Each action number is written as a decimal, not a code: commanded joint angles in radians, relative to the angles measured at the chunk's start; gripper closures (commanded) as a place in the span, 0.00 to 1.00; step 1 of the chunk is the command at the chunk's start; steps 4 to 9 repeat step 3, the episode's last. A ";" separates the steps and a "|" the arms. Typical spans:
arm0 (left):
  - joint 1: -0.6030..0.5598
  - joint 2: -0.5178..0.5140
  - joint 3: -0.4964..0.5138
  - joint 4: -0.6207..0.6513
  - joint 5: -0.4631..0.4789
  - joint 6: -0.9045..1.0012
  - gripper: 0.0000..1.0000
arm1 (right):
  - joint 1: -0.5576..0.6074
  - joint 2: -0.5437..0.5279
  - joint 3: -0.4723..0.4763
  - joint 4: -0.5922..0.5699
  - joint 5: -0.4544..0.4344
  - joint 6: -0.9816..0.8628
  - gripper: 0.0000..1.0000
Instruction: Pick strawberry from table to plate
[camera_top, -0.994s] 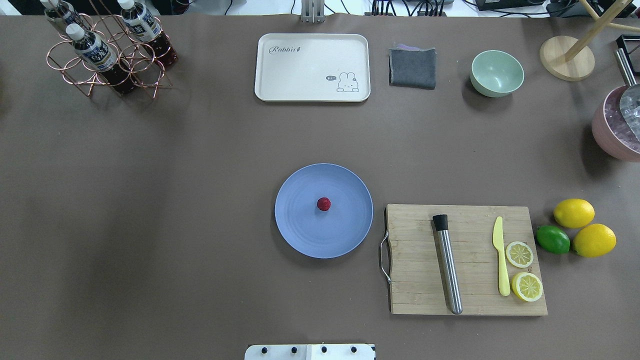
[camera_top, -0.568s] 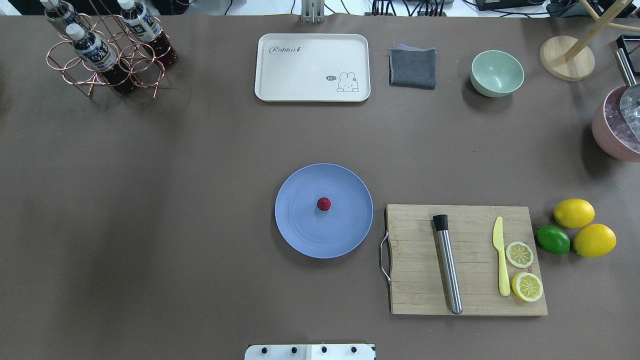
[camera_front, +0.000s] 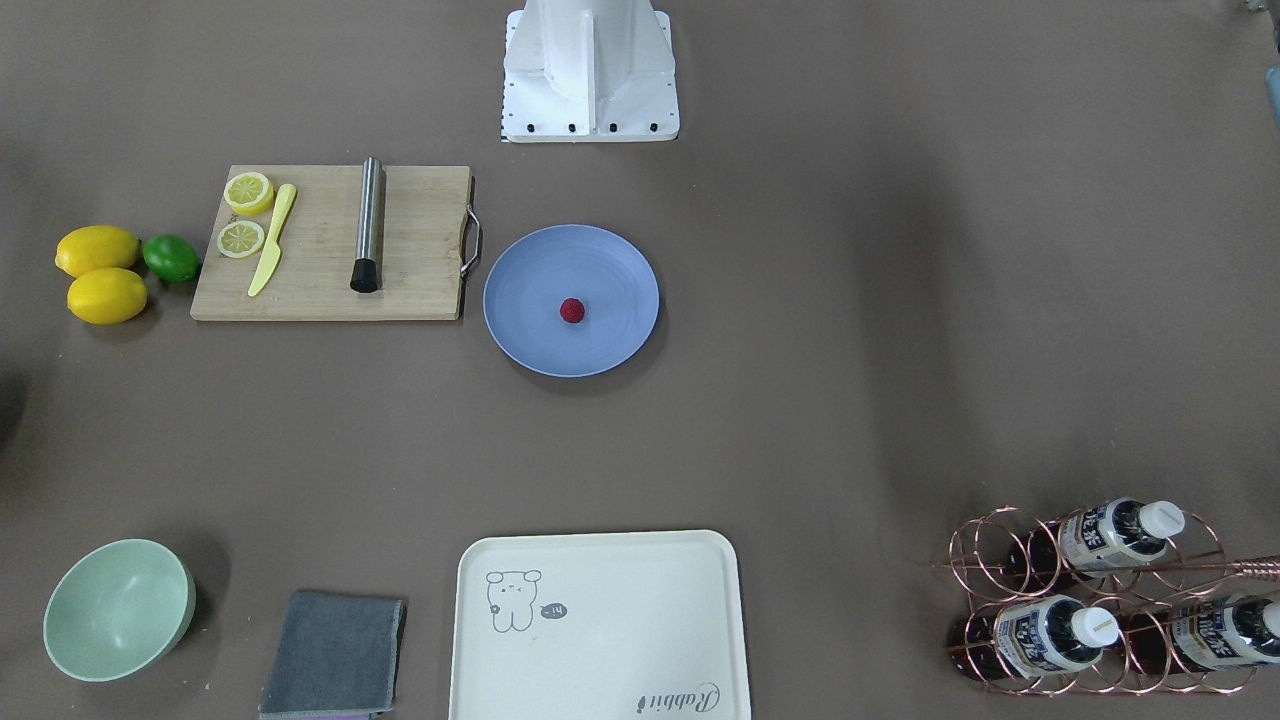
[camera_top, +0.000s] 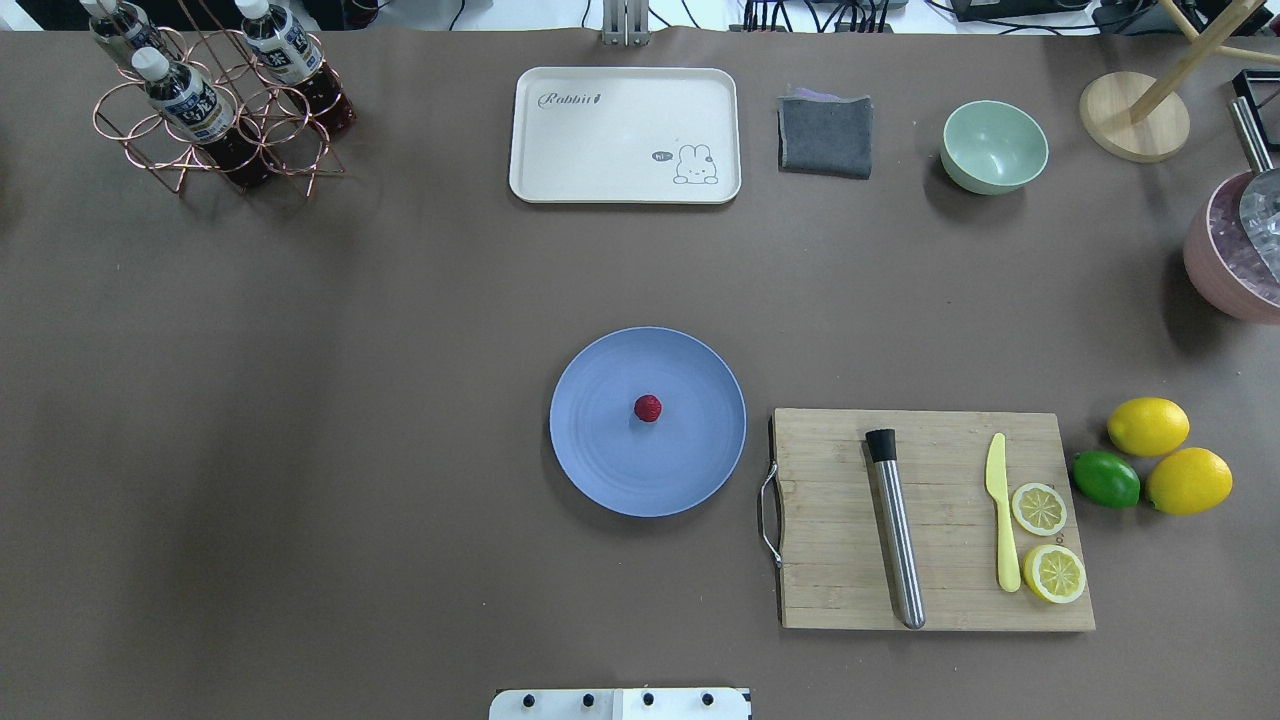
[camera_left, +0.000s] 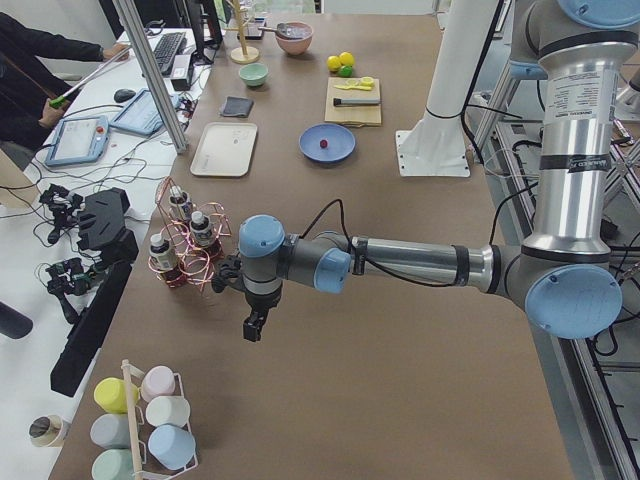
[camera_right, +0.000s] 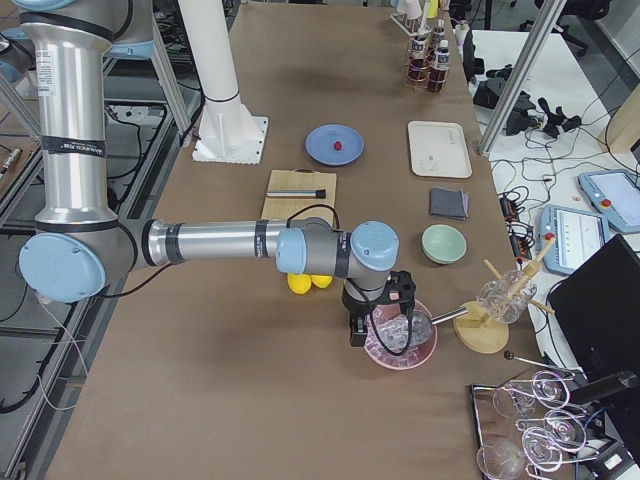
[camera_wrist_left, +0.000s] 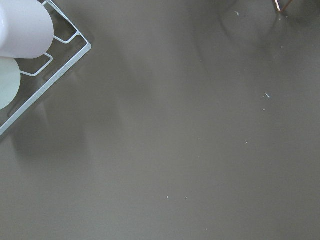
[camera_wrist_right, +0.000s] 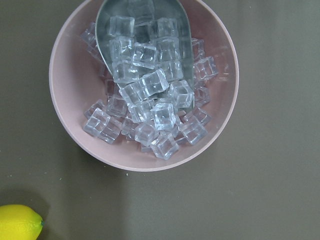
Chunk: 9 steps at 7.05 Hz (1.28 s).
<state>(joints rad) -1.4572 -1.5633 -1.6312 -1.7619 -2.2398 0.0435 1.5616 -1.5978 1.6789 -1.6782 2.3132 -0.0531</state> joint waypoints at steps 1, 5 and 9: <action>0.000 0.000 0.002 -0.001 0.000 0.000 0.02 | 0.000 -0.001 0.004 0.000 0.000 -0.001 0.00; -0.006 -0.001 0.017 -0.008 -0.001 -0.001 0.02 | 0.000 -0.001 0.007 0.000 0.000 0.001 0.00; -0.006 -0.001 0.017 -0.008 -0.001 -0.001 0.02 | 0.000 -0.001 0.007 0.000 0.000 0.001 0.00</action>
